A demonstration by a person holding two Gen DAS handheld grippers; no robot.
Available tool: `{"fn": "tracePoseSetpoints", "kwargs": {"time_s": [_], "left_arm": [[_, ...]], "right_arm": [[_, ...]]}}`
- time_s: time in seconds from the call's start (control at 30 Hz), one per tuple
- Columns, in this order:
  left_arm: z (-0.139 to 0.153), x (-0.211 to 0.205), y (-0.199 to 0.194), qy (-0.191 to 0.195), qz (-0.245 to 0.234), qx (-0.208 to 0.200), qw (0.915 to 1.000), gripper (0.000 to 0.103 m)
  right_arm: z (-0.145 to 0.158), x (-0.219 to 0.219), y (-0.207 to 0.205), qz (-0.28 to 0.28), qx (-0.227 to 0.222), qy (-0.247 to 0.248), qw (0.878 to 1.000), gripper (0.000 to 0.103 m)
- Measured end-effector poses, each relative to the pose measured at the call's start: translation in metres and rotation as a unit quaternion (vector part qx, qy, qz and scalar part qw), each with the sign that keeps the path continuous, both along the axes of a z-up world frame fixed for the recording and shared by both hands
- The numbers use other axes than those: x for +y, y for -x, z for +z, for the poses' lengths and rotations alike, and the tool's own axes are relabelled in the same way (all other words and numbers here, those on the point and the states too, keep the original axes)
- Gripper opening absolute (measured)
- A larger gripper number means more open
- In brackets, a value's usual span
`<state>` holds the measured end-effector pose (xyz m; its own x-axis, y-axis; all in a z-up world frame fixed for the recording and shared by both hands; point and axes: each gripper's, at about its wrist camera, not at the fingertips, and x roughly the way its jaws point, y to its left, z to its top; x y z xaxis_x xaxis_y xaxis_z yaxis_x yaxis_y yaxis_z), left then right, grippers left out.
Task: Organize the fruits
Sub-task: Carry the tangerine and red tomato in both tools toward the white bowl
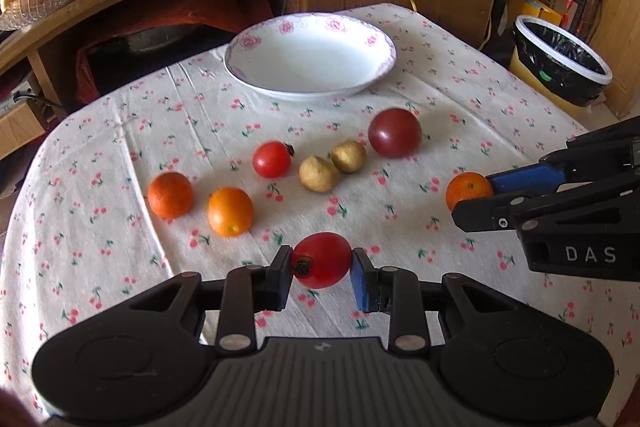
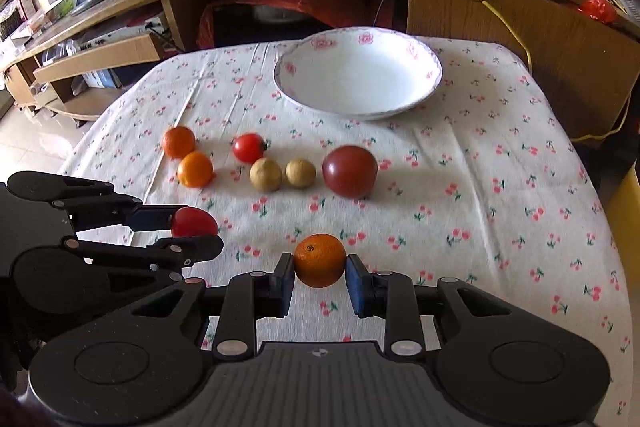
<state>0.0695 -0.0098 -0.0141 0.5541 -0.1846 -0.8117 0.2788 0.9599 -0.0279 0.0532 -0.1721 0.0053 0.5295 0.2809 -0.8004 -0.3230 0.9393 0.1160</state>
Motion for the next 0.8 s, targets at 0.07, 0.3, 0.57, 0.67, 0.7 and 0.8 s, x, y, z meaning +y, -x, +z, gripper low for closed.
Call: {"fn": "tracePoseSetpoints", "kwargs": {"time_s": [0.07,0.3,0.57,0.67,0.7,0.8], "left_arm": [[0.002,0.003,-0.004,0.002,0.005,0.0,1.0,0.039],[0.01,0.003,-0.016,-0.002,0.006,-0.011,0.9999,0.039],[0.014,0.002,-0.039,-0.002,0.004,-0.022,0.9997,0.039],[0.015,0.0,-0.046,0.0,0.002,-0.025,0.9997,0.039],[0.015,-0.001,-0.048,-0.001,0.002,-0.026,0.9997,0.039],[0.014,-0.002,-0.054,0.0,0.001,-0.027,0.9996,0.039]], "right_arm": [[0.001,0.0,-0.004,-0.001,0.001,-0.003,1.0,0.024],[0.008,0.005,-0.017,0.002,-0.01,-0.008,1.0,0.024],[0.011,0.004,-0.038,-0.006,-0.02,-0.011,1.0,0.024],[0.01,0.003,-0.045,-0.01,-0.02,-0.013,1.0,0.024],[0.01,0.002,-0.048,-0.012,-0.021,-0.014,1.0,0.024],[0.011,0.002,-0.052,-0.015,-0.022,-0.016,1.0,0.024]]}}
